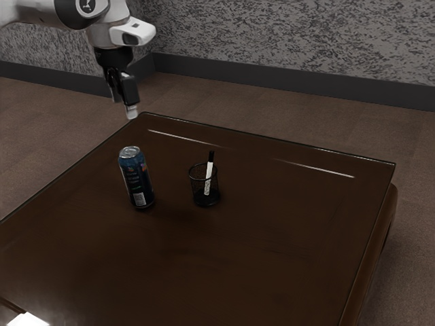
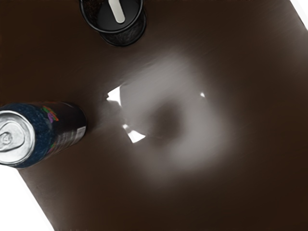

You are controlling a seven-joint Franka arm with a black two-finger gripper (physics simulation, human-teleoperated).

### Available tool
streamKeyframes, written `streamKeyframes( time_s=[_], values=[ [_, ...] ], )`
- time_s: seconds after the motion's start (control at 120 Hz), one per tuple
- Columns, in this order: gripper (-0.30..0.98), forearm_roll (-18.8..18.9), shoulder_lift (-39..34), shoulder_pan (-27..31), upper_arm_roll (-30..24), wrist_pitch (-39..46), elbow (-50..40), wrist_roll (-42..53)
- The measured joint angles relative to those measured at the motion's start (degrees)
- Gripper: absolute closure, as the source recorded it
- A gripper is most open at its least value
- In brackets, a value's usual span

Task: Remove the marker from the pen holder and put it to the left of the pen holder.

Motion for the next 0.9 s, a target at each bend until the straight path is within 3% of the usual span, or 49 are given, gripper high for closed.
streamKeyframes(
  time_s=[0.2, 0.3, 0.4, 0.483, 0.625, 0.817, 0.9],
  values=[
    [0.0, 0.16, 0.36, -0.12, -0.57, 0.02, 0.78, 2.58],
    [0.0, 0.47, 11.41, -5.66, -1.11, 1.22, 13.29, 3.59],
    [0.0, 0.68, 17.23, -7.37, -0.21, 4.87, 17.0, 4.26],
    [0.0, 0.93, 21.88, -7.84, 0.01, 10.44, 16.36, 4.53],
    [0.0, 1.37, 26.4, -7.31, 0.36, 25.01, 5.17, 5.01],
    [0.0, 3.59, 29.81, -5.57, 4.11, 36.66, 3.82, 1.78],
    [0.0, 2.68, 31.4, -5.23, 4.9, 41.13, 3.79, -2.27]
  ],
)
